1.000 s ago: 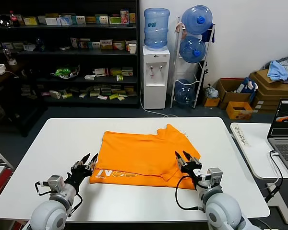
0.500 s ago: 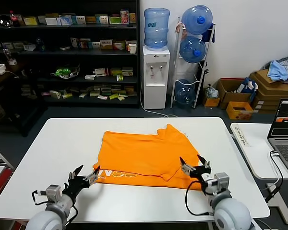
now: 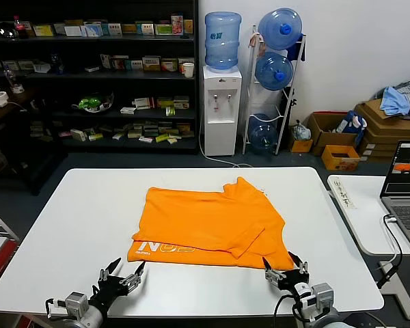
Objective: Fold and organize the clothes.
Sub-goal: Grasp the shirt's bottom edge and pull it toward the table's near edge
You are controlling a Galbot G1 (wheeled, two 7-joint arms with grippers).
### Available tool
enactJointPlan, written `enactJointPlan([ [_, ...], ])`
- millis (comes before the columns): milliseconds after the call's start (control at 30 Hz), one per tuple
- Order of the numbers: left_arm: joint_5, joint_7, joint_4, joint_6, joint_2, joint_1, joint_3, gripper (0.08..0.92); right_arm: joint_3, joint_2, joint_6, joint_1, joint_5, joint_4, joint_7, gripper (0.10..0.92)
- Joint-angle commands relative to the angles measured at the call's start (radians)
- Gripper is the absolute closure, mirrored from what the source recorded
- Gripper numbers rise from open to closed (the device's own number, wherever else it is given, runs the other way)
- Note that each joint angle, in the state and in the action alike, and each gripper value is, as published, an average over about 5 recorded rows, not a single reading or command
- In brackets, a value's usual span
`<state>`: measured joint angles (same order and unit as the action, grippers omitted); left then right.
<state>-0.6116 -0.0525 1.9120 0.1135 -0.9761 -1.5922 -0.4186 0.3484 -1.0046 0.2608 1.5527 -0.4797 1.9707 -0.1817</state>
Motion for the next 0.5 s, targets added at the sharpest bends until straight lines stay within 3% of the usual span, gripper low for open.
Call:
enactJointPlan([
  [33,0.034,0.022,-0.026,-0.02,-0.014,0.006,-0.007,0.177,0.014,-0.012,-0.002,0.035,0.022,-0.024,-0.004,0.203],
  [300,0.032,0.02,-0.07,-0.02,-0.019,0.064,0.016,0.177,0.009,-0.013,0.015,0.025,-0.004,-0.026,-0.018,0.207],
  [500,0.021,0.018,-0.095,-0.018,-0.018,0.101,0.032,0.179,0.005,-0.012,0.02,0.016,-0.015,-0.026,-0.025,0.337],
])
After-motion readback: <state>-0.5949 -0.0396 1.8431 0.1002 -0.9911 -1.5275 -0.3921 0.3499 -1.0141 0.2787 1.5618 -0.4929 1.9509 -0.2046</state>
